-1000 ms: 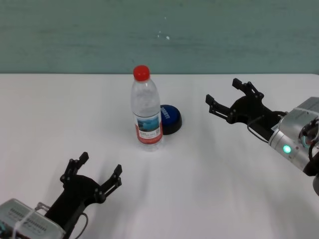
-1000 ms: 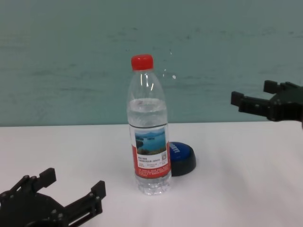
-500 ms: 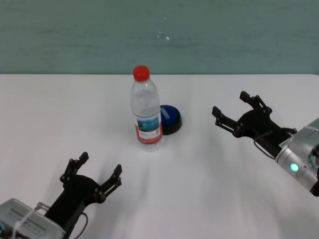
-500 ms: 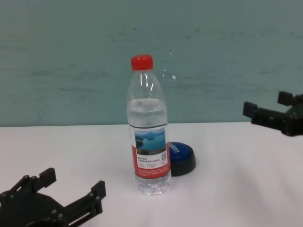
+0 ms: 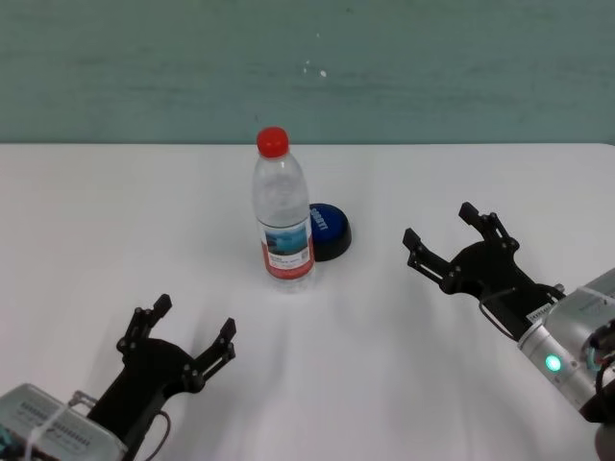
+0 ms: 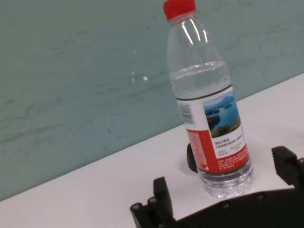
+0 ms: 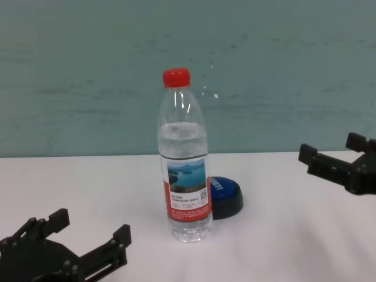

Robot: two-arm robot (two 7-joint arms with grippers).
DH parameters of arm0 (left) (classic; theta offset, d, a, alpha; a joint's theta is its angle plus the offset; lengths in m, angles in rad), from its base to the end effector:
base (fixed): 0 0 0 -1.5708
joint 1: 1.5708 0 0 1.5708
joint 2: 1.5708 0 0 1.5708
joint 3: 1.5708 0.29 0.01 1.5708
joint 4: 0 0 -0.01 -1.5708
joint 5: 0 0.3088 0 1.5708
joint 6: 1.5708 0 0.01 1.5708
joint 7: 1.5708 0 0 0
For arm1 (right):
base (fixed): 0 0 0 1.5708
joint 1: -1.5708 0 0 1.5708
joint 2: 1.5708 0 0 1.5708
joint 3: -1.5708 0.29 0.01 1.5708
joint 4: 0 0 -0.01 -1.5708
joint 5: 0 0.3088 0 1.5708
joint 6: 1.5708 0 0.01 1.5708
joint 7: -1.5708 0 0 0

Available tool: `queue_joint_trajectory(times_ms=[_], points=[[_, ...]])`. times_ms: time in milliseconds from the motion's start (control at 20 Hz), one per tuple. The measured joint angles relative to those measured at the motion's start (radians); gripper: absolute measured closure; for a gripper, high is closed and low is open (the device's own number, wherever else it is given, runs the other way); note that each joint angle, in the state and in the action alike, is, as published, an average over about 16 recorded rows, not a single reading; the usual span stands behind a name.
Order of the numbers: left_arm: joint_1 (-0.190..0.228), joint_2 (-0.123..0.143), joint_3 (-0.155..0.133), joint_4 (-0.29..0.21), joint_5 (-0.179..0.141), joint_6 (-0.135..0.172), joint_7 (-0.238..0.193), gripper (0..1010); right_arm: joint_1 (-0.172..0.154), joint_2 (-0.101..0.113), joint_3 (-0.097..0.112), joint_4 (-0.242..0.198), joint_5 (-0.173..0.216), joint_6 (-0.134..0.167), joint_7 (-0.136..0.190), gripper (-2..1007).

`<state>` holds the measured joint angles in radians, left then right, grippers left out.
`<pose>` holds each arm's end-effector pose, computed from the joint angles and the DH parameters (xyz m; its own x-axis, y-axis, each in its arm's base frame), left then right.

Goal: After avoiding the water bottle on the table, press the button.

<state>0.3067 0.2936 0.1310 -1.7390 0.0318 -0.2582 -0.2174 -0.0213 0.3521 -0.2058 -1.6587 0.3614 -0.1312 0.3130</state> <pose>0.2331 0.0299 -0.3318 0.4189 0.8660 0.2733 -0.8988 0.4383 -0.0114 0.3154 -0.0308 -0.2839 0.5086 -0.8608 0.0170 0.8534 0.5066 0.1230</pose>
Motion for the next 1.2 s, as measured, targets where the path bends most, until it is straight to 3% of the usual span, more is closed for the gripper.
queue_joint_trajectory(times_ms=[400, 650, 900, 1200], points=[[0.0, 0.0, 0.0, 0.0, 0.0, 0.0, 0.0, 10, -0.05, -0.061, -0.002, -0.007, -0.071, -0.059, -0.048, 1], [0.0, 0.0, 0.0, 0.0, 0.0, 0.0, 0.0, 10, -0.067, -0.09, -0.011, -0.002, -0.12, -0.087, -0.061, 1], [0.0, 0.0, 0.0, 0.0, 0.0, 0.0, 0.0, 10, -0.075, -0.099, -0.033, 0.008, -0.146, -0.101, -0.036, 1], [0.0, 0.0, 0.0, 0.0, 0.0, 0.0, 0.0, 10, -0.086, -0.086, -0.061, 0.01, -0.14, -0.102, 0.018, 1]])
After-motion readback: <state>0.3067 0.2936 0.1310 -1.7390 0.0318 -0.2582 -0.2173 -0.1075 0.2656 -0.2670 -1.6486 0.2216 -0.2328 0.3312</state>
